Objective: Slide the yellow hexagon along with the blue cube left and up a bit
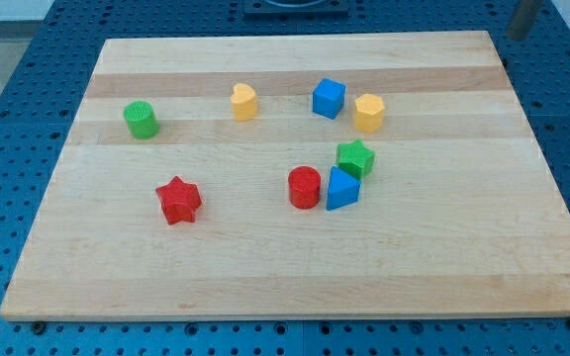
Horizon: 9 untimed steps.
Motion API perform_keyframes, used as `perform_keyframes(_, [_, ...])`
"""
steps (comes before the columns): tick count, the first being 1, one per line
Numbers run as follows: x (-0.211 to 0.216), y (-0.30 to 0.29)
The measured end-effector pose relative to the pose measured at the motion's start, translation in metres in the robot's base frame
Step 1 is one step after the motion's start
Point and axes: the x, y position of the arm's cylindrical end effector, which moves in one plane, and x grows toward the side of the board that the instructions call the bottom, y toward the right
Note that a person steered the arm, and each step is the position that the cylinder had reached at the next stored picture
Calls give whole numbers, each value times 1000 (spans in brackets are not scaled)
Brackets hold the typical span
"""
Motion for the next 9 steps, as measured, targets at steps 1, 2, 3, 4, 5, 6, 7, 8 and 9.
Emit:
perform_keyframes(1, [0, 0])
perform_keyframes(2, [0, 0])
perform_keyframes(3, [0, 0])
perform_keyframes(4, [13, 0])
perform_keyframes(5, [58, -12])
perform_keyframes(6, [98, -33])
perform_keyframes(7, [127, -58])
perform_keyframes(8, [133, -73])
perform_keyframes(9, [133, -73])
